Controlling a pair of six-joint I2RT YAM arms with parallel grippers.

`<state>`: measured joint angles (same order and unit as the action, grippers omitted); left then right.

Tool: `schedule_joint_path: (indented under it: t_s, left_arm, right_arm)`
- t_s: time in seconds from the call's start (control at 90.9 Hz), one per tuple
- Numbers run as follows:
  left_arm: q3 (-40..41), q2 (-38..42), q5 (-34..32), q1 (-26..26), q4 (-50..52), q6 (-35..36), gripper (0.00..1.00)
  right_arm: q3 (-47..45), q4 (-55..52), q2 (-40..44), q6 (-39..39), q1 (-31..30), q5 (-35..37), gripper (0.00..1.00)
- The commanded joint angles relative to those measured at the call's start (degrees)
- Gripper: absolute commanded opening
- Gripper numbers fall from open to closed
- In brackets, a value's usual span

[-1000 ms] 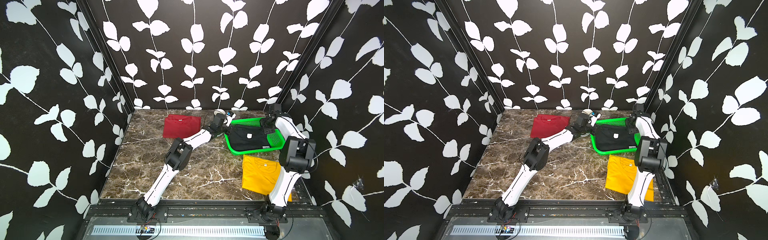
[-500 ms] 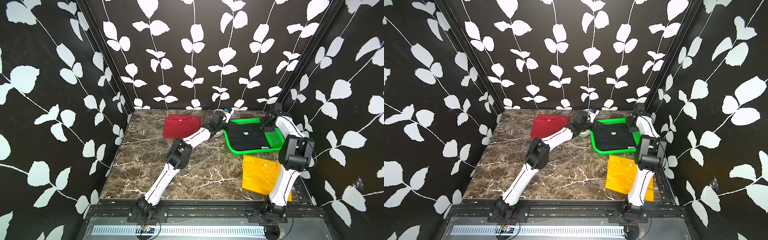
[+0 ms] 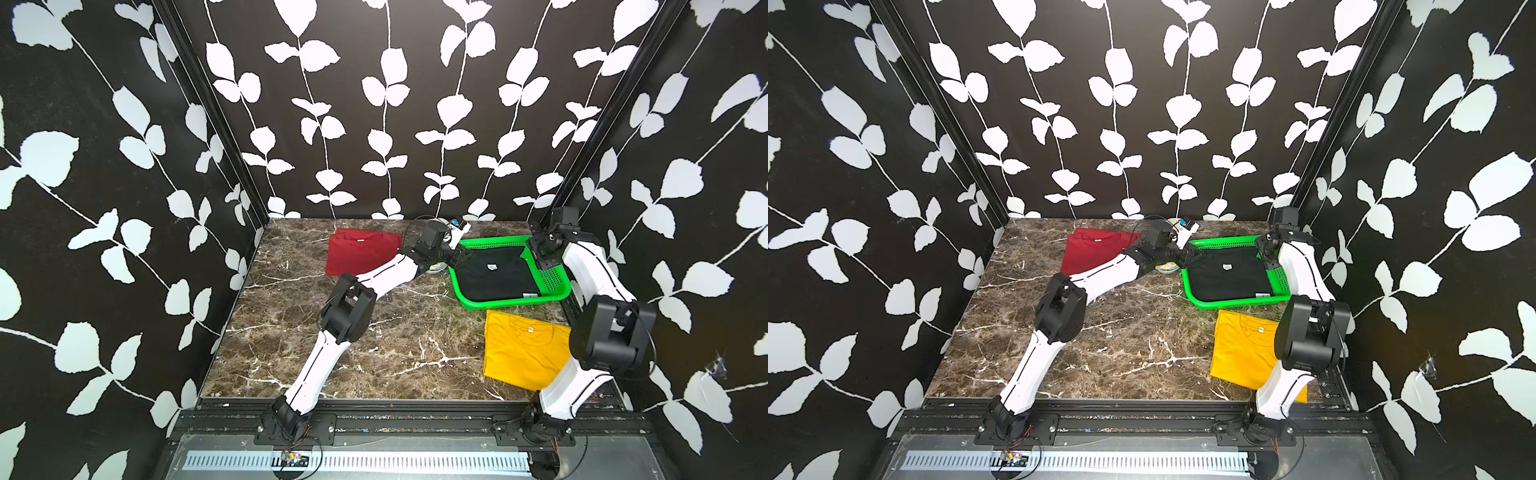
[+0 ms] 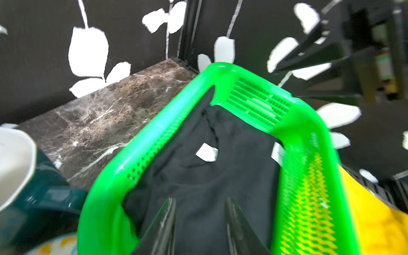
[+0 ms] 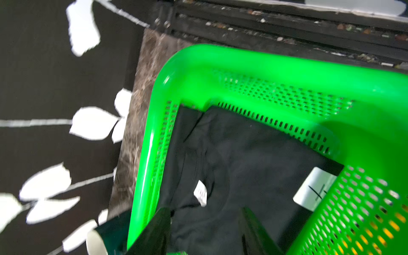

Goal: Put the folded t-shirts into the basket
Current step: Place the T-shirt in the bin, then move the T-shirt to the center of the board.

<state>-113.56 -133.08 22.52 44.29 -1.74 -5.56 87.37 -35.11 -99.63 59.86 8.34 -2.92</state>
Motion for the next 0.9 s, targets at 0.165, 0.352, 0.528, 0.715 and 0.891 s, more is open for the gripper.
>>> schedule_joint_path:
  t_s: [0.165,0.352,0.528,0.715,0.891]
  left_arm:
    - [19.75,24.52,-7.75,0.65,2.8,8.06,0.39]
    - [27.95,33.68,-16.95,0.62,8.1,6.31,0.42]
    - [29.84,34.06,-20.36,3.24,9.87,-1.5,0.55]
    - [32.35,32.77,-28.47,6.15,7.85,-5.77,0.66]
    - [40.93,39.71,-29.7,6.3,4.69,-2.63,0.67]
  right_arm:
    - [-8.83,3.2,7.01,-28.83,-7.99,-11.61,0.51]
    - [-9.49,-1.95,7.51,-41.16,-17.54,-7.89,0.51]
    - [-11.67,-2.89,11.5,-46.69,-16.9,-3.14,0.51]
    - [-14.66,0.08,13.71,-48.57,-15.0,-13.1,0.48]
    - [-17.08,-5.99,16.09,-39.63,-19.81,-1.7,0.49]
